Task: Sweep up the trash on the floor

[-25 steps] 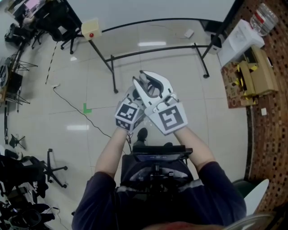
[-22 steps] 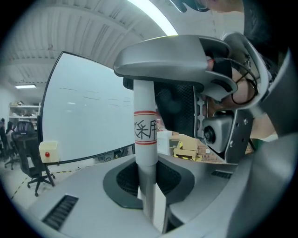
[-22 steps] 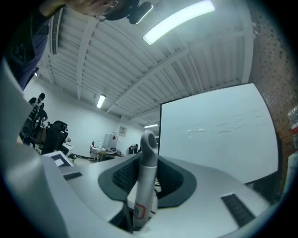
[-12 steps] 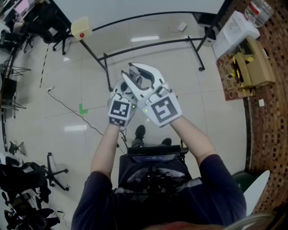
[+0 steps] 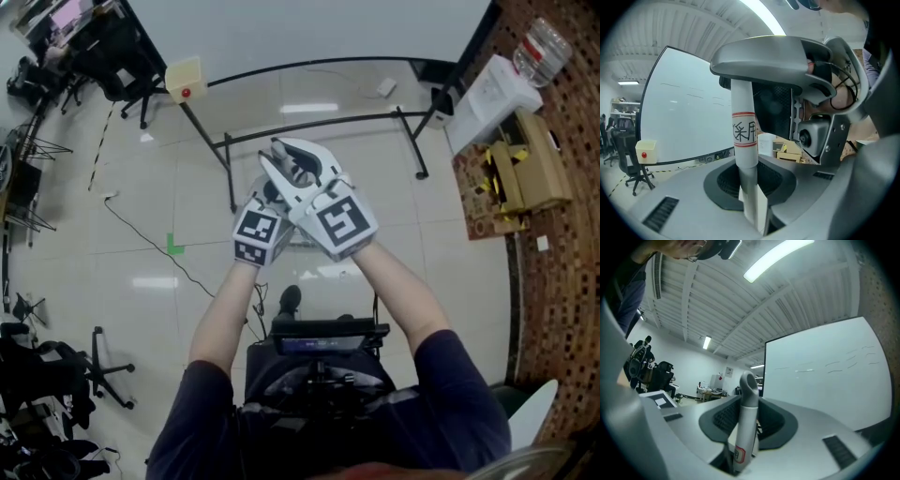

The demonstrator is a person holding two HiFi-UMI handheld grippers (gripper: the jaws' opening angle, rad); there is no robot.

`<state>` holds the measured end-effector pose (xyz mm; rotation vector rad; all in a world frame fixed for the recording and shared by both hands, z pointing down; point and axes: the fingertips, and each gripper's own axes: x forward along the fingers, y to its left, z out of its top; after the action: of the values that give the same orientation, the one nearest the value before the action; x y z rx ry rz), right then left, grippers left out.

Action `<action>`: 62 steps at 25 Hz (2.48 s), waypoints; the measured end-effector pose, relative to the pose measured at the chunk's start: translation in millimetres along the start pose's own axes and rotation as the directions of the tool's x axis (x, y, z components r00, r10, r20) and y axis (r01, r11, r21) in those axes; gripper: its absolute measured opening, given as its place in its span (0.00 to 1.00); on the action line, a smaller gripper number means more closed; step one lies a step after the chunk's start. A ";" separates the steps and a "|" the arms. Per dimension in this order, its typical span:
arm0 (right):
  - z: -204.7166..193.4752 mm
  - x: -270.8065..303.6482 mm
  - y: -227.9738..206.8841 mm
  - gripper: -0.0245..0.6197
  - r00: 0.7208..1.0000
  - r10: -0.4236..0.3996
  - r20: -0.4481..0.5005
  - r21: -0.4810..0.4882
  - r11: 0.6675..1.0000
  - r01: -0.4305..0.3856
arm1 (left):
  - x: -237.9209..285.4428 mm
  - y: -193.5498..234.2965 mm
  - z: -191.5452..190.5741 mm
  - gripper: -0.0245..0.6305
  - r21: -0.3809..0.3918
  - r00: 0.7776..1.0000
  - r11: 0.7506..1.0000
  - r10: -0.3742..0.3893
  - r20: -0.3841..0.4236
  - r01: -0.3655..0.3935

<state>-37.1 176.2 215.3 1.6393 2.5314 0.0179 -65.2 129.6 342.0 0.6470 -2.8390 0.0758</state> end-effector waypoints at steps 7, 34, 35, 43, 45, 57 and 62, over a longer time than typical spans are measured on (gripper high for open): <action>-20.1 -27.3 -2.7 0.21 0.999 0.006 -0.039 -0.055 0.998 -0.008 | 16.0 -23.2 -18.9 0.10 0.025 0.999 0.999 -0.039 -0.027 0.040; -117.9 -151.1 -34.4 0.18 0.937 0.236 -0.259 0.134 0.969 -0.207 | 79.9 -158.0 -115.7 0.11 0.067 0.895 0.922 -0.351 -0.274 0.382; -128.3 -163.4 -40.2 0.18 0.933 0.236 -0.272 0.157 0.967 -0.199 | 86.5 -171.3 -125.4 0.11 0.057 0.883 0.913 -0.373 -0.285 0.404; -203.1 -230.1 -65.9 0.18 0.911 0.215 -0.352 0.302 0.947 -0.107 | 116.7 -250.4 -195.4 0.10 -0.054 0.755 0.819 -0.551 -0.355 0.572; -224.1 -240.1 -73.4 0.18 0.907 0.208 -0.367 0.335 0.939 -0.079 | 127.9 -262.5 -213.5 0.10 -0.083 0.735 0.807 -0.571 -0.365 0.585; -288.4 -270.1 -164.1 0.16 0.899 -0.014 -0.438 0.240 0.962 0.132 | 222.6 -287.5 -245.2 0.10 0.016 0.742 0.797 -0.555 -0.376 0.604; -289.9 -268.4 -181.0 0.16 0.897 -0.074 -0.436 0.216 0.959 0.185 | 235.4 -287.6 -243.9 0.11 0.047 0.735 0.782 -0.560 -0.383 0.621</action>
<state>-125.5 -125.5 515.3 1.7022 3.0848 0.0463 -95.8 -204.3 633.8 1.3991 -2.1739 0.2966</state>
